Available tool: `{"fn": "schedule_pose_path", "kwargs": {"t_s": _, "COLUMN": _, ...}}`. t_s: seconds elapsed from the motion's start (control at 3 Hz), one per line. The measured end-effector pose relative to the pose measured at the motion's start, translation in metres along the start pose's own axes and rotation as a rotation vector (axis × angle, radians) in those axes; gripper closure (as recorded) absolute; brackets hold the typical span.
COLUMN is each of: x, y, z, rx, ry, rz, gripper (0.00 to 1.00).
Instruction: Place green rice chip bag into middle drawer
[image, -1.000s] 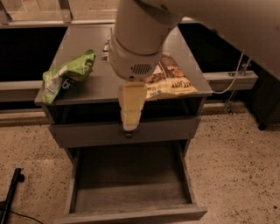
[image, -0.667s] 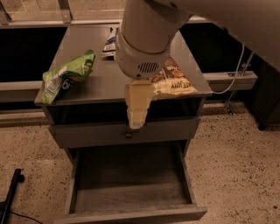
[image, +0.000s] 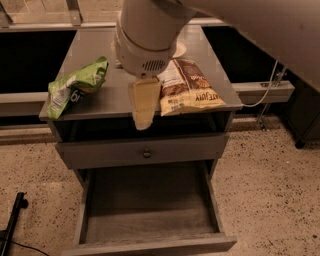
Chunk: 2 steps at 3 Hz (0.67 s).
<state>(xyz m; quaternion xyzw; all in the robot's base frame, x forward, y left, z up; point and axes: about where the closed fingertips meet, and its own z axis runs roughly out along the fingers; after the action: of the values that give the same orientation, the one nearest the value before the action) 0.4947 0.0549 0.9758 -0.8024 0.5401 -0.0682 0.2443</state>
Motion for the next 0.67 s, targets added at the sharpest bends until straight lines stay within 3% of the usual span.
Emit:
{"fn": "schedule_pose_path", "kwargs": {"t_s": 0.33, "x": -0.019, "y": -0.063, "z": 0.042, "rx": 0.121, "ry": -0.042, "rz": -0.161, "gripper": 0.0}}
{"fn": "schedule_pose_path", "kwargs": {"t_s": 0.67, "x": -0.034, "y": -0.091, "z": 0.077, "rx": 0.156, "ry": -0.086, "rz": -0.224, "gripper": 0.0}}
